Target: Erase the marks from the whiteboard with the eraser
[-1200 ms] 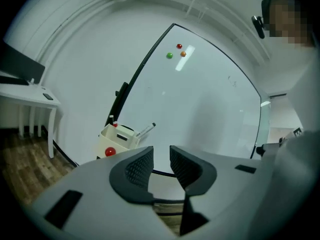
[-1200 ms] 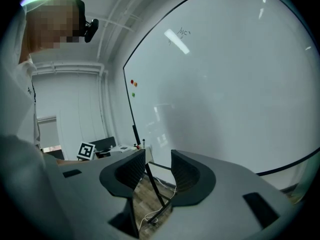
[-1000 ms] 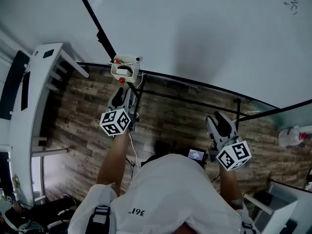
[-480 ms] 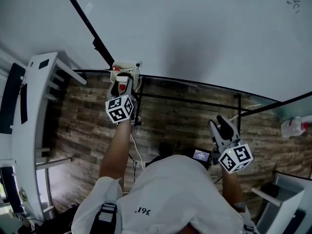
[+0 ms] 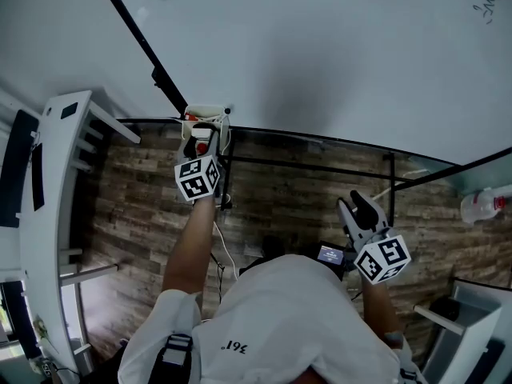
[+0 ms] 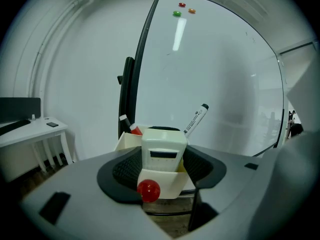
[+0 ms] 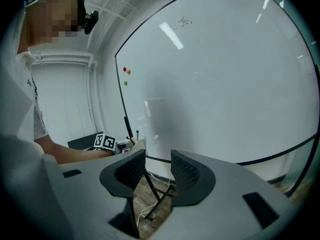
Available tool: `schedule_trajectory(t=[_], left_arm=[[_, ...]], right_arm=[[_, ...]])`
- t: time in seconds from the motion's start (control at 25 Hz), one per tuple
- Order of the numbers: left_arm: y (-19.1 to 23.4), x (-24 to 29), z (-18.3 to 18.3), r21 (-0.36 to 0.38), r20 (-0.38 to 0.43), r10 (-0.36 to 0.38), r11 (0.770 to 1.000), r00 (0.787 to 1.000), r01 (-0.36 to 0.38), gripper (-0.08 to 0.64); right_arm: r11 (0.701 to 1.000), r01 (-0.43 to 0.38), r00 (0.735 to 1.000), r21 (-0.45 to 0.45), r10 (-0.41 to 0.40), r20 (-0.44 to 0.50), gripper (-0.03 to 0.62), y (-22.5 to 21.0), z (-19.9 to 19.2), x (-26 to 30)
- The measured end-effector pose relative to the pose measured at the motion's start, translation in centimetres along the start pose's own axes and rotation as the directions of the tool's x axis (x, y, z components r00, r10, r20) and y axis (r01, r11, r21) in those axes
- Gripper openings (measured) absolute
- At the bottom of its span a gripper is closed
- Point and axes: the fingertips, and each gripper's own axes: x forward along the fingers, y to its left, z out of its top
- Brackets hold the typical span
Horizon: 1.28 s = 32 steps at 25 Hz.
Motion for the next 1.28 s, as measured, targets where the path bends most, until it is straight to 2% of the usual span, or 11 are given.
schedule_trajectory(t=[0.12, 0.28, 0.56, 0.72, 0.84, 0.96, 1.04, 1.12, 1.28], left_arm=[[0.2, 0.0, 0.6, -0.004, 0.025, -0.012, 1.000, 1.000, 0.012, 0.262], [0.5, -0.5, 2.5, -0.017, 0.097, -0.018, 1.000, 0.995, 0.020, 0.261], [1.3, -2.7, 5.9, -0.072, 0.218, -0.043, 0.996, 0.975, 0.060, 0.261], [1.4, -4.7, 8.9, -0.128, 0.314, -0.070, 0.985, 0.947, 0.115, 0.261], [0.7, -6.5, 11.4, -0.191, 0.399, -0.122, 0.958, 0.909, 0.212, 0.261], [-0.9, -8.5, 13.6, -0.249, 0.474, -0.184, 0.910, 0.861, 0.331, 0.261], [-2.3, -9.7, 14.6, -0.294, 0.512, -0.224, 0.862, 0.830, 0.414, 0.261], [-3.9, -10.6, 15.3, -0.335, 0.552, -0.277, 0.790, 0.787, 0.513, 0.261], [-7.5, -12.2, 16.0, -0.375, 0.618, -0.383, 0.624, 0.686, 0.686, 0.261]], right_arm=[[1.000, -0.005, 1.000, -0.004, 0.005, -0.007, 0.161, 0.3, 0.0, 0.3], [1.000, -0.005, 1.000, 0.002, 0.005, -0.018, 0.161, 0.2, -0.5, 0.4], [1.000, -0.021, 0.999, -0.001, 0.021, -0.025, 0.161, 0.5, -0.7, 0.8], [1.000, -0.026, 0.999, -0.001, 0.026, -0.026, 0.161, 0.6, -0.8, 0.9], [0.999, -0.038, 0.999, -0.010, 0.038, -0.030, 0.161, 0.9, -0.6, 0.9], [0.999, -0.042, 0.999, -0.016, 0.042, -0.026, 0.161, 0.9, -0.4, 0.8], [0.999, -0.042, 0.999, -0.020, 0.042, -0.019, 0.161, 0.9, -0.3, 0.7], [0.999, -0.045, 0.999, -0.027, 0.044, -0.012, 0.161, 0.8, -0.1, 0.6], [0.998, -0.045, 0.999, -0.041, 0.045, -0.002, 0.161, 0.9, 0.2, 0.2]])
